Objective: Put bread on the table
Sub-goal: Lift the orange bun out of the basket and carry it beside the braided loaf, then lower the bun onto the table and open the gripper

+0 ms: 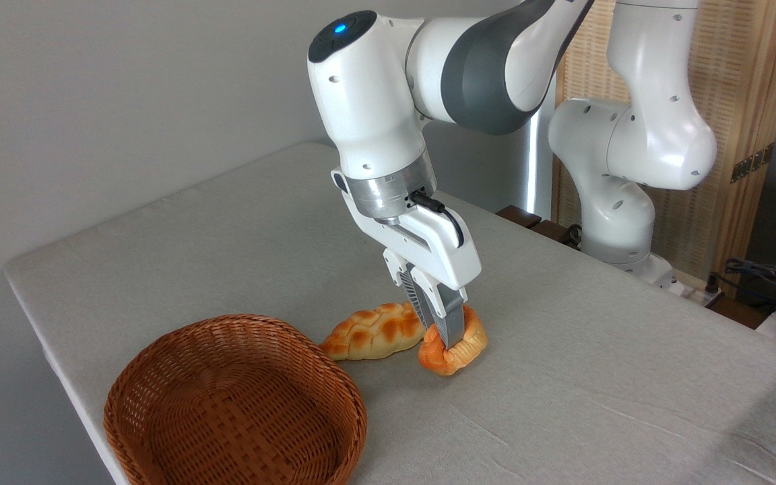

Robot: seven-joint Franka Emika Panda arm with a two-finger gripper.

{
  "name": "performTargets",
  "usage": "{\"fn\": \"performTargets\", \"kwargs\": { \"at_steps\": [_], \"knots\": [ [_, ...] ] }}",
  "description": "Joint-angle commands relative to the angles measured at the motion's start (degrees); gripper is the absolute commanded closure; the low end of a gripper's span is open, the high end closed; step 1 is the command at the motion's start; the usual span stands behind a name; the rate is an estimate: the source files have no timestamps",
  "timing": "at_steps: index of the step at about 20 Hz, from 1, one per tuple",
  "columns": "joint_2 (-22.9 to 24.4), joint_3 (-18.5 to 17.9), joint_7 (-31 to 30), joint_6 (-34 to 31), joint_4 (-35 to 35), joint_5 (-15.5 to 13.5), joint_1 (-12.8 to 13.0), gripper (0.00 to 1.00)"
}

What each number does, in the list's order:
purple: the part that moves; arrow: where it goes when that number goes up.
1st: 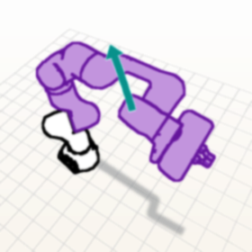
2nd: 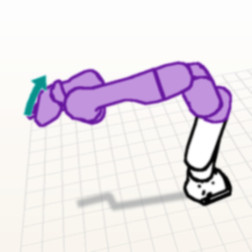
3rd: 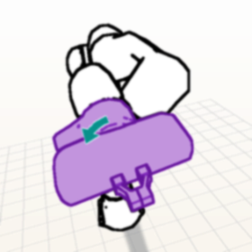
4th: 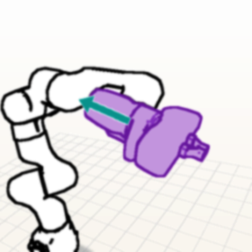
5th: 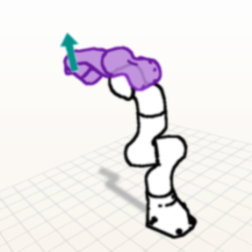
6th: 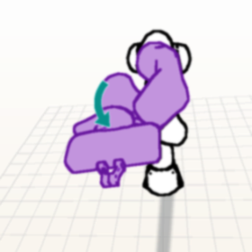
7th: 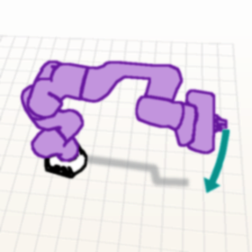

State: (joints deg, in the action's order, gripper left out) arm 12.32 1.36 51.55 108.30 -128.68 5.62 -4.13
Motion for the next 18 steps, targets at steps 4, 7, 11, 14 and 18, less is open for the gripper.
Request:
{"fn": "performTargets", "kwargs": {
  "at_steps": [4, 7, 11, 14, 18],
  "knots": [
    [0.25, -1.71, 0.84, 0.51, -0.34, -0.17, 0.43, 0.35],
    [0.25, -1.71, 0.75, 0.51, -0.34, -0.17, 0.43, 0.26],
    [0.33, -1.71, 0.66, 0.51, -0.34, -0.17, 0.43, 0.14],
    [0.68, -1.8, 0.05, 0.43, 0.27, -0.52, 0.43, 0.0],
    [1.12, -0.84, -3.37, -0.28, 4.39, -2.54, 0.35, 0.0]
  ]
}}
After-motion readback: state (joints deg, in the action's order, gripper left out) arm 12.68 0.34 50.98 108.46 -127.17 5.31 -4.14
